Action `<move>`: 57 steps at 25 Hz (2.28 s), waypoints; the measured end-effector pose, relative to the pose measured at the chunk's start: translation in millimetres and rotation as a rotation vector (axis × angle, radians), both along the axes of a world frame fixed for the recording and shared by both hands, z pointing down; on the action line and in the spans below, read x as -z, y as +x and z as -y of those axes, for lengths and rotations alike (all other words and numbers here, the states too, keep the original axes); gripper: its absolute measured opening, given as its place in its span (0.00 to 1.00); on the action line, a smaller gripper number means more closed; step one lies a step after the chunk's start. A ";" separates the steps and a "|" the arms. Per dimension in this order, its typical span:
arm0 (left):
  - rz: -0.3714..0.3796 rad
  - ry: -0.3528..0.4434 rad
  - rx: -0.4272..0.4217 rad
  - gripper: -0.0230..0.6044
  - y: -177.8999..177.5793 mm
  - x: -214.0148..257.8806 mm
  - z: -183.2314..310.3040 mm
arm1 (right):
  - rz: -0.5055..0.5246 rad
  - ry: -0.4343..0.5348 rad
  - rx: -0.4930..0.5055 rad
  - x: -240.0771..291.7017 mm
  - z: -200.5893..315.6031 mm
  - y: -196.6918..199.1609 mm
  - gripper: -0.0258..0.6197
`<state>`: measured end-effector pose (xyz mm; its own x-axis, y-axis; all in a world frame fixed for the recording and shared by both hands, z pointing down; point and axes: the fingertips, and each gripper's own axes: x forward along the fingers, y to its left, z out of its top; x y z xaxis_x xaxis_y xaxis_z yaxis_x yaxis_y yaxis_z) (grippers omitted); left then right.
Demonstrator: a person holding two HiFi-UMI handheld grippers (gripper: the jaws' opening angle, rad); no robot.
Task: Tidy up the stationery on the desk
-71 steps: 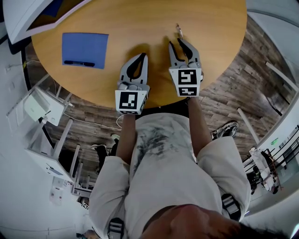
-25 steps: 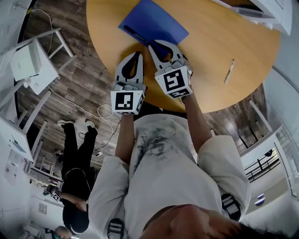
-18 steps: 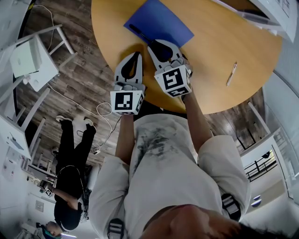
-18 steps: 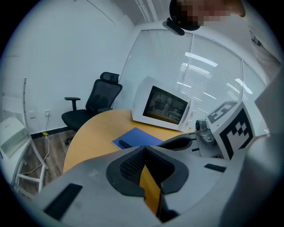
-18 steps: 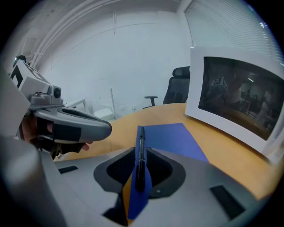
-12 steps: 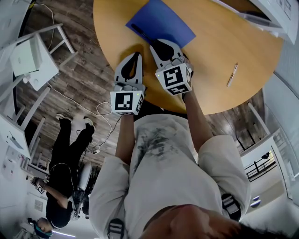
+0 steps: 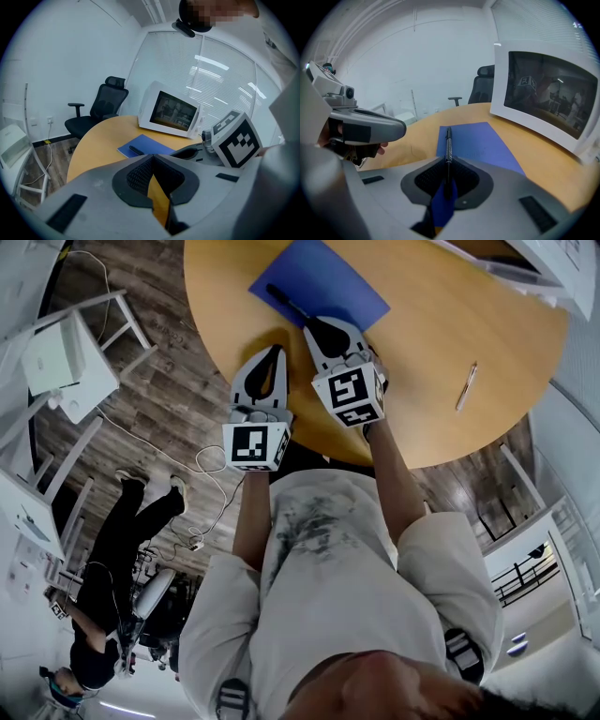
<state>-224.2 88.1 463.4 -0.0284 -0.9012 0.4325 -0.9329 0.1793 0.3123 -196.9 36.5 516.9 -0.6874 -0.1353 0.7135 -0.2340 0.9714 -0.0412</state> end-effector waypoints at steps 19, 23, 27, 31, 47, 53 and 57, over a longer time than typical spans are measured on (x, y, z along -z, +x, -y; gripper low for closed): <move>0.007 0.024 -0.171 0.05 70.9 10.2 29.9 | 0.006 0.009 -0.263 15.7 34.2 94.9 0.20; 0.008 0.028 -0.220 0.05 94.0 12.5 37.9 | 0.001 0.008 -0.336 16.7 41.1 127.3 0.20; 0.014 0.034 -0.273 0.05 113.8 13.2 48.0 | 0.002 0.006 -0.401 15.6 48.2 153.7 0.20; 0.015 0.030 -0.307 0.05 129.5 9.8 58.4 | 0.000 0.003 -0.449 10.7 57.8 173.9 0.20; 0.024 0.019 -0.478 0.05 218.2 10.2 91.2 | -0.039 -0.015 -0.683 0.4 81.0 290.5 0.20; 0.019 0.008 -0.521 0.05 245.9 6.2 99.0 | -0.051 -0.019 -0.752 -4.8 84.1 326.0 0.20; 0.016 0.004 -0.548 0.05 264.8 4.7 99.0 | -0.055 -0.019 -0.790 -5.2 82.7 346.6 0.20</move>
